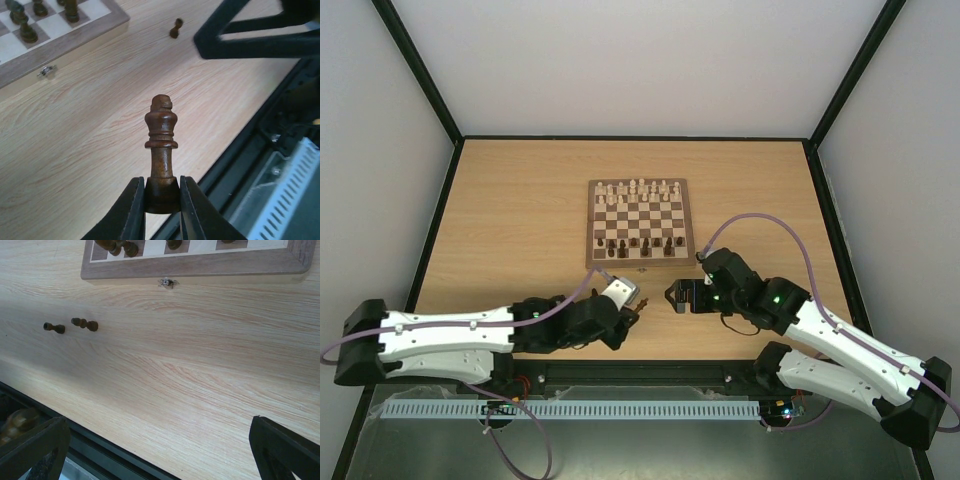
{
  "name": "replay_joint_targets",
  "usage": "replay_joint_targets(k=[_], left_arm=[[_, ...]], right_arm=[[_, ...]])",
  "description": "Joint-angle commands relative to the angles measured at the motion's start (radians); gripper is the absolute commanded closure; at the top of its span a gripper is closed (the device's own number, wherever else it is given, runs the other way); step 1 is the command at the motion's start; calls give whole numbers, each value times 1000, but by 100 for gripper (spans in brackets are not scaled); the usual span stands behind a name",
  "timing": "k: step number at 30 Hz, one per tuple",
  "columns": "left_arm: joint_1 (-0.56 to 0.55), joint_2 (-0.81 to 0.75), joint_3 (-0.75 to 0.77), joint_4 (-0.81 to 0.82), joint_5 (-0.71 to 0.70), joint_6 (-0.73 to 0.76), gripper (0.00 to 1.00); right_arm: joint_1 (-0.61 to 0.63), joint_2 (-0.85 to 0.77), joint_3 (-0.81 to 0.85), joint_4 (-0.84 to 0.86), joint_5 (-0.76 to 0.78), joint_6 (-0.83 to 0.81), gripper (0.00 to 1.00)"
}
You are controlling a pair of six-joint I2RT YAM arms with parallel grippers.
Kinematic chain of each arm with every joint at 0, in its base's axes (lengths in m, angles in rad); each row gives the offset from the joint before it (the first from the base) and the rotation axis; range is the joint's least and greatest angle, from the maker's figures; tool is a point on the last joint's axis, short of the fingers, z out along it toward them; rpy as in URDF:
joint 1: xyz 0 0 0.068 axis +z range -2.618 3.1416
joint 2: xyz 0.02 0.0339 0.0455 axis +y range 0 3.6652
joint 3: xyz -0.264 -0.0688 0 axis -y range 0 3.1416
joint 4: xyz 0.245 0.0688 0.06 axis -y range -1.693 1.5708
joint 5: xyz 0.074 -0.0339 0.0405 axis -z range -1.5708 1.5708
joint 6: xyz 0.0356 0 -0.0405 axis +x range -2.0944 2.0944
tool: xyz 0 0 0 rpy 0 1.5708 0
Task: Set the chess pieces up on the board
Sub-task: Place the chess piece on the chessboard.
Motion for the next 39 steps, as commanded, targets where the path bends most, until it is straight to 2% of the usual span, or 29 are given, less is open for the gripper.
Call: replay_joint_targets(k=[1,10,15,24,30,33,37,39], left_arm=[[22,-99,19,-42,88,30,93],[194,-232,-29,0,359,63,92],[226,-257,-28,19,446,60,92],[294,-302,-32,114,718,21,91],[304,-329,-67,150,822,-1,89],[307,-331,-77,148,830,-1,89],[308,-344,-89,143,843,-3,89],[310,-352,-93,146,856,-2,88]], right_arm=[[3,-2,31,20,1,1,1],[2,-20,24,100,-68,20,1],[1,-26,24,134,-129,22,2],[1,-73,-33,363,-430,94,0],[1,-92,-48,465,-571,154,17],[2,-121,-53,485,-596,174,20],[1,-178,-23,380,-502,172,21],[1,-200,-35,408,-529,193,24]])
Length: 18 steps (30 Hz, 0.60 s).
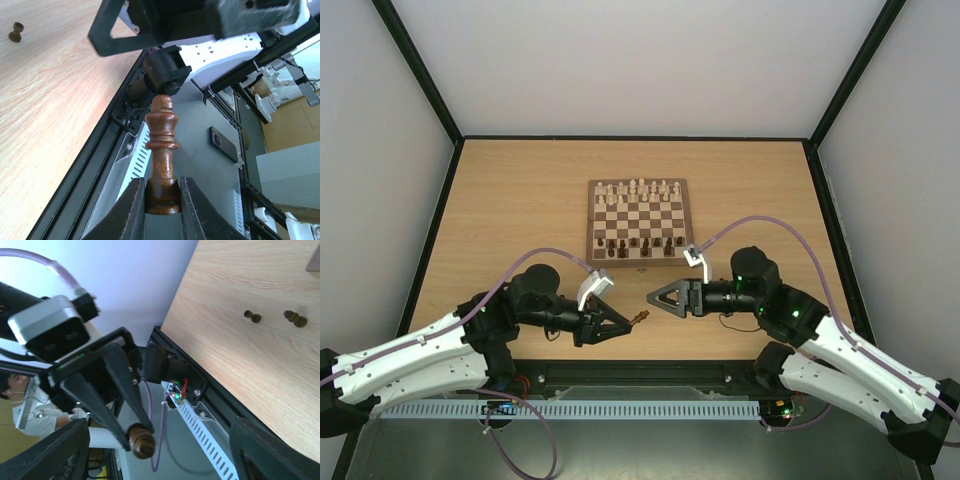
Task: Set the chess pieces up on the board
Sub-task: Place the chess piece on the chessboard.
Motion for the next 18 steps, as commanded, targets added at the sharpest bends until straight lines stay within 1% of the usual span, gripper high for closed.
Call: replay_joint_targets(k=[1,4,7,8,14,18], left_arm=[[8,-22,-11,14,61,-10,88],[8,-18,-14,29,91,-7,88],[7,-11,-20,49,126,-5,87],[8,-6,-21,50,134,-3,87],[8,19,-40,88,170,-9,87],[9,44,-44,103,174,-11,86]], right_arm=[[1,-52,-1,24,-51,49,27],[1,-26,-17,25,-129,53,40],[1,6,-36,32,-174,46,50],[1,13,-43,49,-193,49,52],[4,24,-44,98,-286,43,52],[5,30,-45,113,-314,38,53]])
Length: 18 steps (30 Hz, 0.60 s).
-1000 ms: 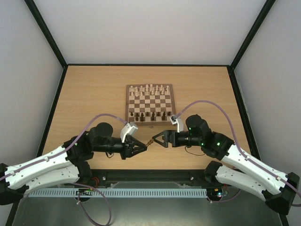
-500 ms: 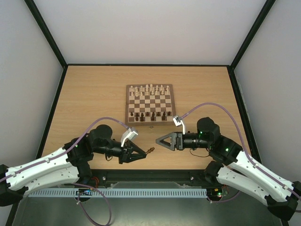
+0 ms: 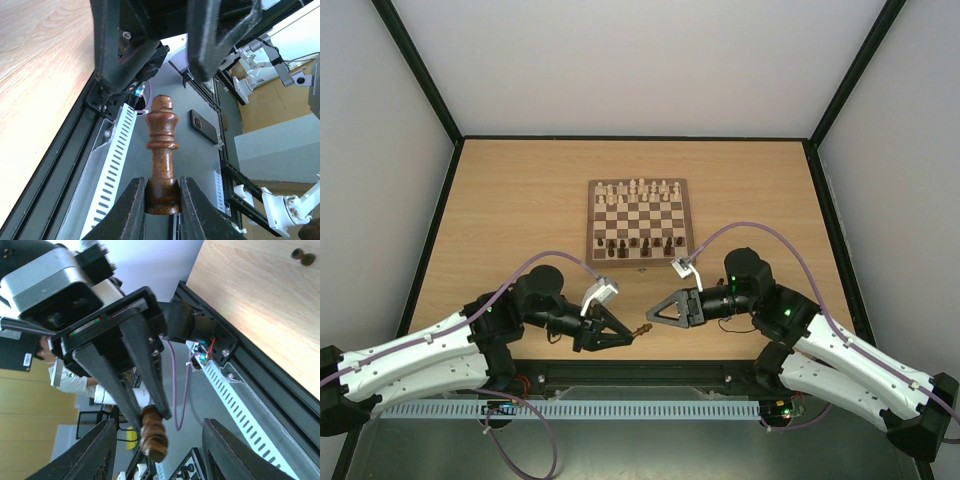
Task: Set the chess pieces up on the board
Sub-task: Place the chess piece on the chessboard.
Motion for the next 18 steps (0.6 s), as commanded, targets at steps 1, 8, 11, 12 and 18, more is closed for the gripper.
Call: replay_joint_targets(k=[1,8,11,12,18], left_arm=[[6,25,-10,45,35,-2,86],[6,49,-5,64,37,-1,86],[7,52,-5,76,45,-3,86],[7,53,-5,79,47,-3,86],[11,71,-5,92,58,-4,86]], right_arm=[[5,4,-2,49,-91,-7,54],[7,18,-15,4,-93,-42,62],[7,14,-21,-12,-94,-53,62],[7,13,-23,-13,-97,-54,62],[11,-7,-35,-13,-114,-54,62]])
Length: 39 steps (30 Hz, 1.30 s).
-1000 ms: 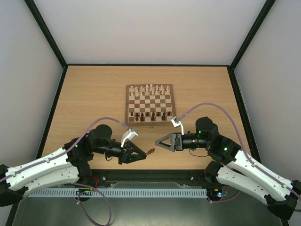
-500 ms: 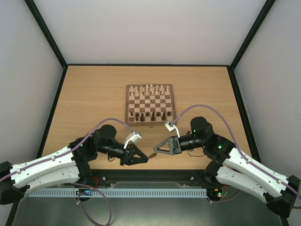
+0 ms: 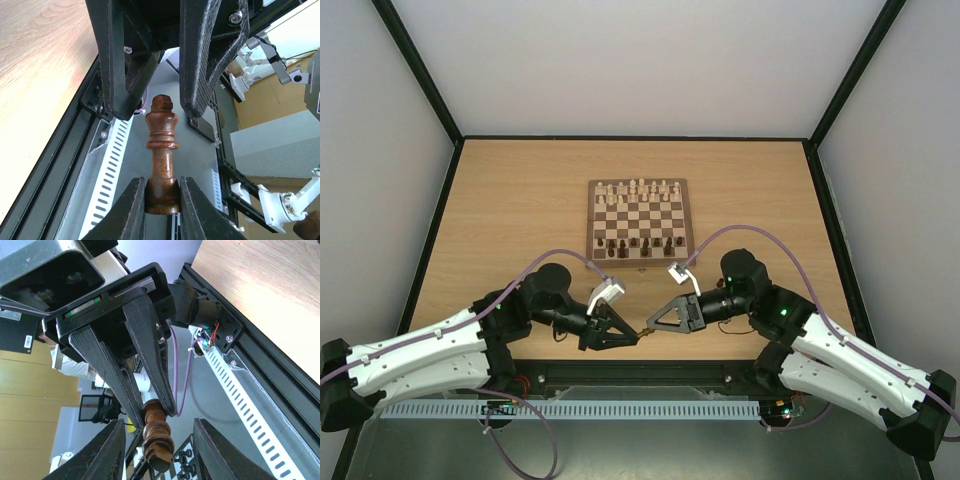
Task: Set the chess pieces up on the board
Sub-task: Place the chess piece on the chessboard.
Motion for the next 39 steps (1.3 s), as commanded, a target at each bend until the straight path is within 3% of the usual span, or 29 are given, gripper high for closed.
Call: replay_joint_targets(k=[1,15,28,31,36,39], left_arm=[[12,17,-3,40,34,-2,86],[30,48,-3,68,51,-6,85],[40,76,-7,70,56,0,83],[48,74,-8,64,55,3,75],[86,50,-15,43,60,6,49],[128,29,-23,28,72,6,43]], right_arm=[[12,-25,-15,-22,-46,-13,62],[20,-36,-28,-47,-44,-34,72],[20,-16,-18,-62,-3,-55,93],[19,-20,-2,-78,18,-63,94],[19,-14,10,-111,56,-80,96],[20,-6,12,-119,73,-83,96]])
